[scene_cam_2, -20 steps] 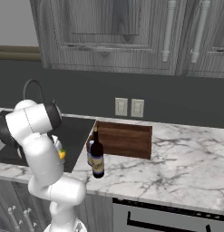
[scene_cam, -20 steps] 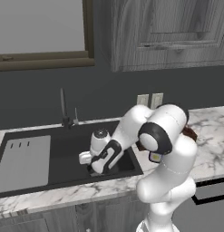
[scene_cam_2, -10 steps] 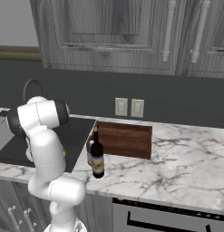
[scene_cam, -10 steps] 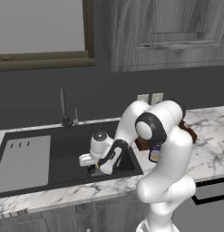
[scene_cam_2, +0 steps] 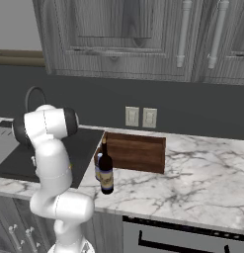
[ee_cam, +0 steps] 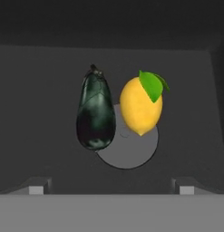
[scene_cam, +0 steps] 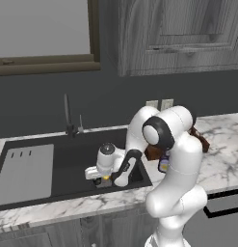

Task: Pick up all produce items and place them in the sink. Turn on the sink faucet to wash them. Then turn the sink off and put them in the tray.

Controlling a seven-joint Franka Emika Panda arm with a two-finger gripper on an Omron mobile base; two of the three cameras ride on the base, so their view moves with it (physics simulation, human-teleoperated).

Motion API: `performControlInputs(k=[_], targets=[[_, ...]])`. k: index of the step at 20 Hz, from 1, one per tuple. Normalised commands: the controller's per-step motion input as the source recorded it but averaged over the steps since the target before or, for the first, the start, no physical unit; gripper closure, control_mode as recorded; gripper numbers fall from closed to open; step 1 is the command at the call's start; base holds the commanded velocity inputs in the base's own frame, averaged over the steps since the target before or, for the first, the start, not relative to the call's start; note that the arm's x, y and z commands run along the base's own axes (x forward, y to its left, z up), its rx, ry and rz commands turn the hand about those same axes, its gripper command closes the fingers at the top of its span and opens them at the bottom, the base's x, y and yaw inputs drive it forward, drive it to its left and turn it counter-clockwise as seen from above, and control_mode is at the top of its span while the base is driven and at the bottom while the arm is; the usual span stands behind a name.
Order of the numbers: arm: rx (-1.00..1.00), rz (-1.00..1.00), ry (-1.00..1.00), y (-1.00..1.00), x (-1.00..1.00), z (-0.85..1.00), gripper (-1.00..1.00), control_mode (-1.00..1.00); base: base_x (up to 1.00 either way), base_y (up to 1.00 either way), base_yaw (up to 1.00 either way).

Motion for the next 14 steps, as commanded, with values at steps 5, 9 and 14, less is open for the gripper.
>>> performControlInputs(k=[5, 9, 14], targets=[[0.00, 0.00, 0.00, 0.03, 0.16, 0.00, -1.00, -1.00, 0.00, 0.00, 0.00], [0.00, 0.00, 0.00, 0.08, 0.18, 0.00, -1.00, -1.00, 0.00, 0.00, 0.00], [-0.01, 0.00, 0.04, 0.13, 0.16, 0.00, -1.00, -1.00, 0.00, 0.00, 0.00]])
